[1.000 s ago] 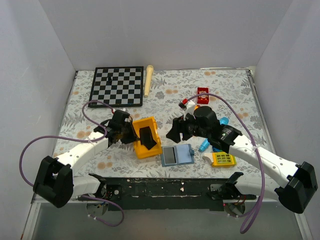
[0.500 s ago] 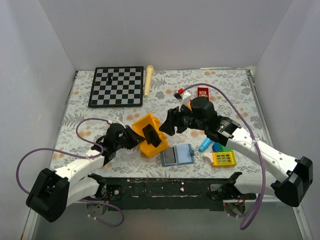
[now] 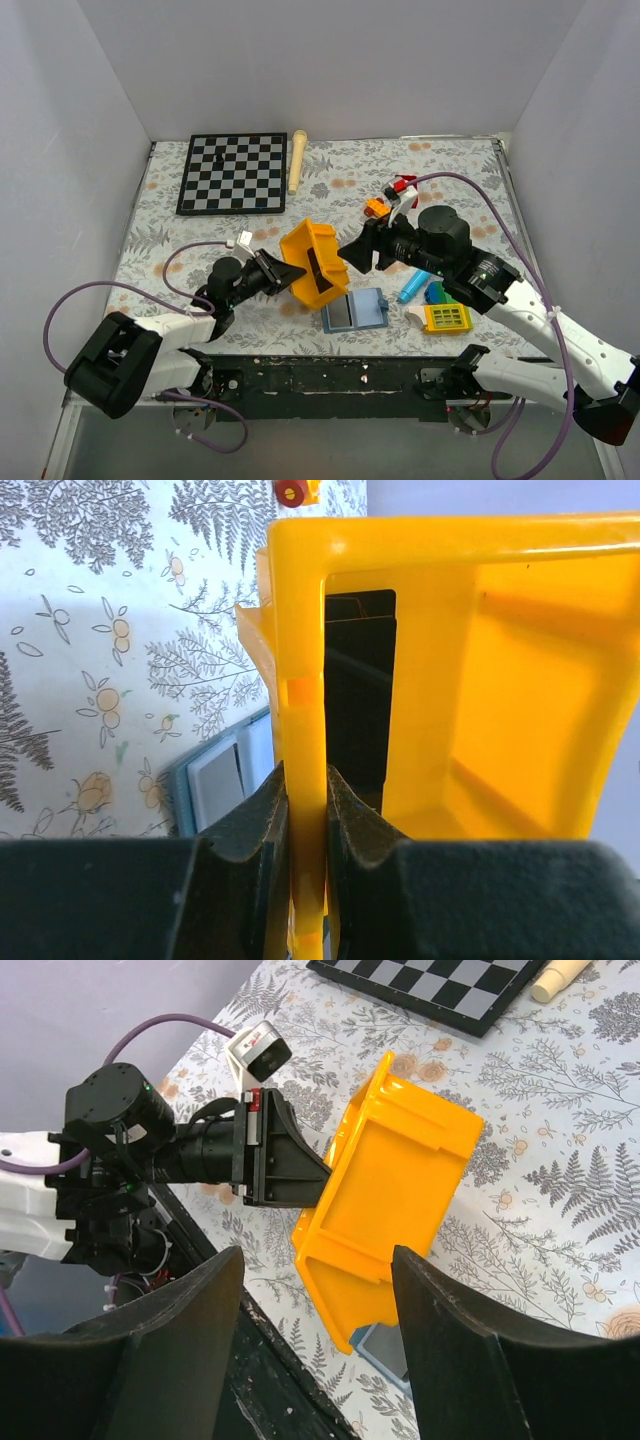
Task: Put the credit cards into the card holder
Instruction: Pick up the storage box at the center of the board.
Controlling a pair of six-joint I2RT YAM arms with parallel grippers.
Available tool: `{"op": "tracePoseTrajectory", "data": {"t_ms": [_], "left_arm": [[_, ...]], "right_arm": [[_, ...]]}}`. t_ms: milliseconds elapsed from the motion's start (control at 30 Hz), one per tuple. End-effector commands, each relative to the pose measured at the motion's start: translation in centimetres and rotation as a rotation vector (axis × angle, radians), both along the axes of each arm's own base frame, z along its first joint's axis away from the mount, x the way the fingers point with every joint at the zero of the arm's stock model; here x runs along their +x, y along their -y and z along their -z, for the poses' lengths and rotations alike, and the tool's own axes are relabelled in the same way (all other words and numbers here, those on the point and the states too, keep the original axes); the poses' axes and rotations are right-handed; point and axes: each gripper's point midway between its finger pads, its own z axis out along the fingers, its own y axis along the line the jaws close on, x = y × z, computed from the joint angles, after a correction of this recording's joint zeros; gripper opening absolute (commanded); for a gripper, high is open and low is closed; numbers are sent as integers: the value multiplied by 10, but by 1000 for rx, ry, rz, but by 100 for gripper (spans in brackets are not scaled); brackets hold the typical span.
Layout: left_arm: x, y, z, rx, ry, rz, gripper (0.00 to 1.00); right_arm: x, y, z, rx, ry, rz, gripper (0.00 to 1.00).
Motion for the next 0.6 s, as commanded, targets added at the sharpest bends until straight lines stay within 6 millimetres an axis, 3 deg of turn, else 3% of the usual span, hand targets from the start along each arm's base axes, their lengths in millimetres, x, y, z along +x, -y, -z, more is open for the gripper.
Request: {"op": "tracePoseTrajectory", "data": {"t_ms": [0, 167, 300, 567], "left_arm": [[12, 6, -41, -22, 112, 7, 0], [31, -25, -45, 294, 128, -124, 0], [38, -53, -34, 477, 54, -218, 0], [27, -81, -7, 592, -92, -318, 0]], "right_arm": [[2, 5, 3, -14, 7, 25, 69], [7, 3, 9, -59, -6, 29, 69], [10, -10, 6, -64, -20, -5, 68], [16, -43, -12, -70, -33, -68, 67]]}}
